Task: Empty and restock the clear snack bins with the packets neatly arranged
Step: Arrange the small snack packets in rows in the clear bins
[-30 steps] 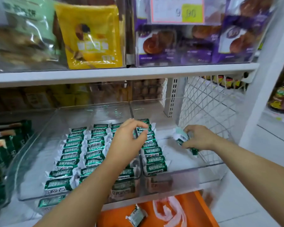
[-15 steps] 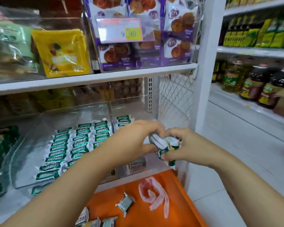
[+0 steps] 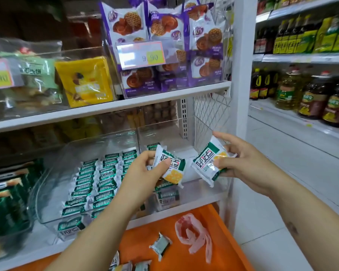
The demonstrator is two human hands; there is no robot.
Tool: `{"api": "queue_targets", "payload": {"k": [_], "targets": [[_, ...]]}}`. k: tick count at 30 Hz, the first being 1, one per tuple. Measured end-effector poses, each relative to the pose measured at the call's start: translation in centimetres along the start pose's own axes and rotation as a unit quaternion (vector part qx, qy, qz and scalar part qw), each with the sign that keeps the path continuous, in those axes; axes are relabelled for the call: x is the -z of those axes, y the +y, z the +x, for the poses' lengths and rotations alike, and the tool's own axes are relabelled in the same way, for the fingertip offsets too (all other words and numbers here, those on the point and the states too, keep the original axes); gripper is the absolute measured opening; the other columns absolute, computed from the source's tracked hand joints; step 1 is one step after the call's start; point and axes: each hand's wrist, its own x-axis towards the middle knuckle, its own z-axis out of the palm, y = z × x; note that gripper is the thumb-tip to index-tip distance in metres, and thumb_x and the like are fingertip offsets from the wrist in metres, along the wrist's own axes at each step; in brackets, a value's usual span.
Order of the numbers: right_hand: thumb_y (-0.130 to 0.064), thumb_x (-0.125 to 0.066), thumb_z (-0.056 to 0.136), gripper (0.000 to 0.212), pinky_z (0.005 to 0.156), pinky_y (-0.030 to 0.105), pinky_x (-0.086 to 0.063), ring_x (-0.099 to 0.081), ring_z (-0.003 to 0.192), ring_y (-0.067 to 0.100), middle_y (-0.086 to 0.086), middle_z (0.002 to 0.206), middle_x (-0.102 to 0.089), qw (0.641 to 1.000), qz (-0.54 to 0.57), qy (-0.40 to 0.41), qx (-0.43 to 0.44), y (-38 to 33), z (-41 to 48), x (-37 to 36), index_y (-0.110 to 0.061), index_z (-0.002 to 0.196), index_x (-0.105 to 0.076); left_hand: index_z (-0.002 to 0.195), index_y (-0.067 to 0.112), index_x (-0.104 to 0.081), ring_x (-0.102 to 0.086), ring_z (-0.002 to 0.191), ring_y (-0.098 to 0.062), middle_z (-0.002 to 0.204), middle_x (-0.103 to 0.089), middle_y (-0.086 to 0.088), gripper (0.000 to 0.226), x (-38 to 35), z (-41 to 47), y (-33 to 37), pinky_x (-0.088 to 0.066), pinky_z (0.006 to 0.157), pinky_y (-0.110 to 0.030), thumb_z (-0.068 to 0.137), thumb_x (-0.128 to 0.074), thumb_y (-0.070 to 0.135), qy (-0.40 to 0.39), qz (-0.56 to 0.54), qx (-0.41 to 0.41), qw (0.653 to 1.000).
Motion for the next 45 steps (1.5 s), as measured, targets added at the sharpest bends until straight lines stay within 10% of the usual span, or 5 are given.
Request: {"api": "queue_targets", "payload": {"k": [18,27,35,40,45], "targets": [[-0.014,-0.075,0.077,0.037,0.081,0.035,-0.057,-0.066,0.095,0.018,0.002,0.098,-0.070,0.997,-0.016,0.004,0.076,0.4,0.1,-2.1,-0.024,0.108,-0.056,0.113,0.018,-0.062,-0.071,0.093,-0.019,0.098,-0.075,-0.002,0.033,-3.0,-1.0,1.9,-0.055,0.087,-0.043,0.093,-0.049,0.040,-0.071,-0.301,0.127,0.942],[-0.033,-0.081,0.072,0.083,0.096,0.024,-0.048,-0.048,0.117,-0.007,-0.023,0.129,-0.046,0.959,-0.258,-0.089,0.072,0.8,-0.3,-2.4,-0.042,0.139,-0.034,0.112,0.027,-0.052,-0.070,0.090,-0.010,0.108,-0.069,0.004,0.043,-0.5,-0.9,-0.3,-0.057,0.079,-0.029,0.079,-0.076,0.013,-0.111,-0.022,-0.052,0.992],[-0.023,-0.083,0.069,0.055,0.079,0.023,-0.054,-0.062,0.091,-0.004,-0.017,0.102,-0.064,0.927,-0.343,-0.116,0.096,0.0,1.4,-3.6,-0.034,0.115,-0.056,0.109,0.046,-0.054,-0.055,0.102,0.012,0.115,-0.055,0.025,0.047,2.3,1.4,-1.7,-0.044,0.085,-0.006,0.065,-0.068,0.055,-0.099,0.093,-0.154,0.979],[-0.019,-0.084,0.068,0.048,0.067,0.006,-0.041,-0.055,0.080,-0.004,-0.016,0.092,-0.057,0.898,-0.424,-0.036,0.115,1.4,7.4,-3.5,-0.028,0.103,-0.052,0.095,0.048,-0.053,-0.053,0.104,-0.002,0.111,-0.056,0.013,0.024,3.8,6.3,-6.4,-0.044,0.091,-0.024,0.091,-0.061,0.026,0.085,0.095,-0.127,0.984],[-0.016,-0.080,0.069,0.039,0.061,0.027,-0.040,-0.056,0.078,0.020,0.005,0.091,-0.059,0.824,-0.562,-0.054,0.047,5.9,16.8,-3.7,-0.013,0.098,-0.053,0.096,0.045,-0.056,-0.054,0.105,0.005,0.118,-0.055,0.012,0.023,3.3,7.9,-8.7,-0.045,0.087,-0.013,0.091,-0.061,0.023,0.068,0.034,-0.103,0.992]]}}
